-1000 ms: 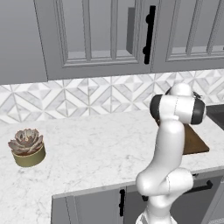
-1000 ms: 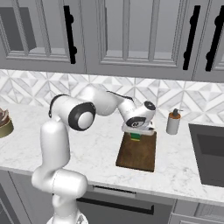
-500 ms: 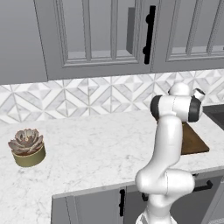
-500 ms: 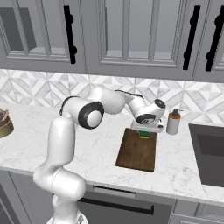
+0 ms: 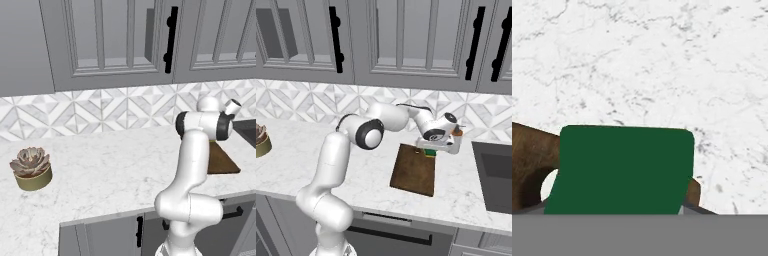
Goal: Pick up the sponge from the counter and clean the cutting board by briefly scrubbing or pressing down on the cutting board. Once finished, release the sponge.
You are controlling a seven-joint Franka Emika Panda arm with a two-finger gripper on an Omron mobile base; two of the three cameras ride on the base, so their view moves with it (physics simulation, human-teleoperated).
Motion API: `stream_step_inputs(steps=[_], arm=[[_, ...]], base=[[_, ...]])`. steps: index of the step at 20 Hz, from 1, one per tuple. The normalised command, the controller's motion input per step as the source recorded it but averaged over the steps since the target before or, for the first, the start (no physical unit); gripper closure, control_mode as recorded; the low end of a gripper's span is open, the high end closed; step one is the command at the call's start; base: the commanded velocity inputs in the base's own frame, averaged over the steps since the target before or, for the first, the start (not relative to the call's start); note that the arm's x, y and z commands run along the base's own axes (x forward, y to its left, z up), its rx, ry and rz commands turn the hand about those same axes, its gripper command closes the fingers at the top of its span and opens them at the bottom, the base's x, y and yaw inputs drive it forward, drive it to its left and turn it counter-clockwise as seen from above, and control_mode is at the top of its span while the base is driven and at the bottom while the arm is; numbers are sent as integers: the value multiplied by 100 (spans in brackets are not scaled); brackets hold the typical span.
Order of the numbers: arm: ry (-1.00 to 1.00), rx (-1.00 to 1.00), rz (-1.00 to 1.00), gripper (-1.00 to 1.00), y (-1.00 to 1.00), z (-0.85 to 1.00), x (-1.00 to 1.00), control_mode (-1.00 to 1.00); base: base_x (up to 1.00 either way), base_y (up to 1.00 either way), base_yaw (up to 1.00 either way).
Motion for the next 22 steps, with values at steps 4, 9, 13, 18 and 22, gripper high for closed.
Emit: stream_step_inputs(steps=[4, 9, 13, 18, 22], arm=[[0, 0, 1, 100, -38, -12, 0, -100], [-1, 0, 0, 100, -7, -4, -7, -100], [0, 3, 0, 100, 19, 1, -4, -100], [-1, 1, 0, 100, 28, 1, -21, -100], [-2, 0, 0, 100, 15, 0, -26, -100]], base=[[0, 0, 0], [0, 0, 0], [0, 0, 0], [0, 0, 0], [0, 0, 0]])
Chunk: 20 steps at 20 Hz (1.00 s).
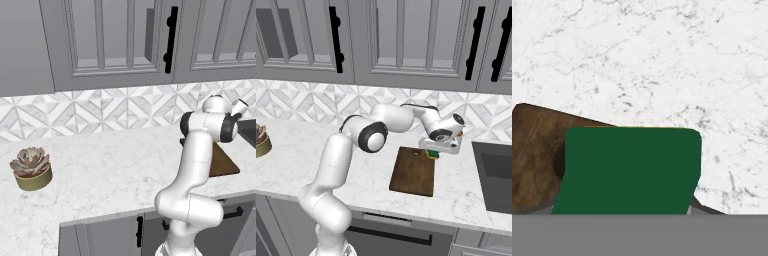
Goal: Pick up the sponge from the counter and clean the cutting board by briefly scrubbing or pressing down on the cutting board. Once finished, release the sponge.
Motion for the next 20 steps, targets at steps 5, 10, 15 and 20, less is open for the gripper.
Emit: stream_step_inputs(steps=[5, 10, 15, 20], arm=[[-7, 0, 0, 100, 6, 0, -31, -100], [-9, 0, 0, 100, 0, 0, -45, -100], [-7, 0, 0, 100, 1, 0, -46, -100], [0, 0, 0, 100, 24, 24, -26, -100]], base=[[0, 0, 0], [0, 0, 0], [0, 0, 0], [0, 0, 0]])
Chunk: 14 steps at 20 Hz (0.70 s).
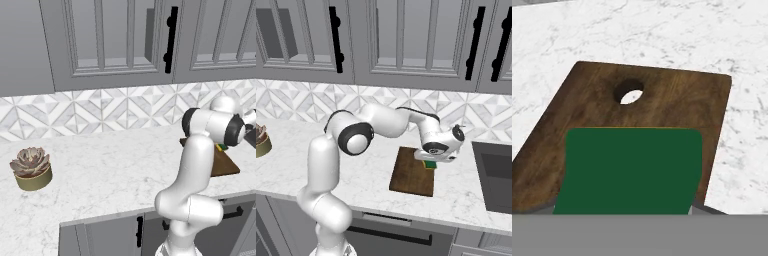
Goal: Pick up the sponge from the counter and clean the cutting board by briefly scrubbing or pressing down on the cutting board. Once finished, release the sponge.
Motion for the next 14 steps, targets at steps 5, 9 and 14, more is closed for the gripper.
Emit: stream_step_inputs(steps=[5, 9, 14], arm=[[1, 0, 0, 100, 17, 8, -34, -100], [4, 0, 0, 100, 0, -1, -42, -100], [0, 0, 0, 100, 0, -2, -35, -100]], base=[[0, 0, 0], [0, 0, 0], [0, 0, 0]])
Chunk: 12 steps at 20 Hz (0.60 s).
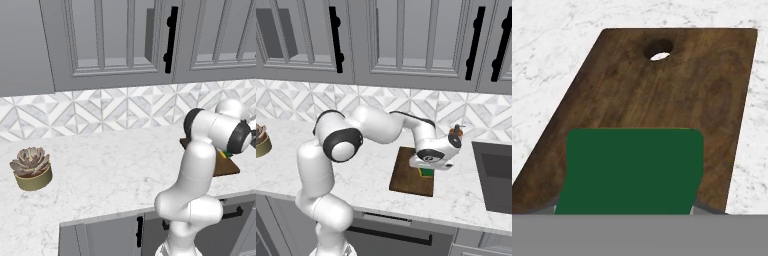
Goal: Pick up the sponge from the counter and clean the cutting board by briefly scrubbing or pressing down on the cutting board. Once finished, release the sponge.
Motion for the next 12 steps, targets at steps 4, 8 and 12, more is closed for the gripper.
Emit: stream_step_inputs(steps=[4, 8, 12], arm=[[7, 0, 0, 100, 0, 0, -43, -100], [16, 0, 0, 100, 0, 0, -56, -100], [22, 0, 0, 100, 0, 0, -54, -100]], base=[[0, 0, 0], [0, 0, 0], [0, 0, 0]])
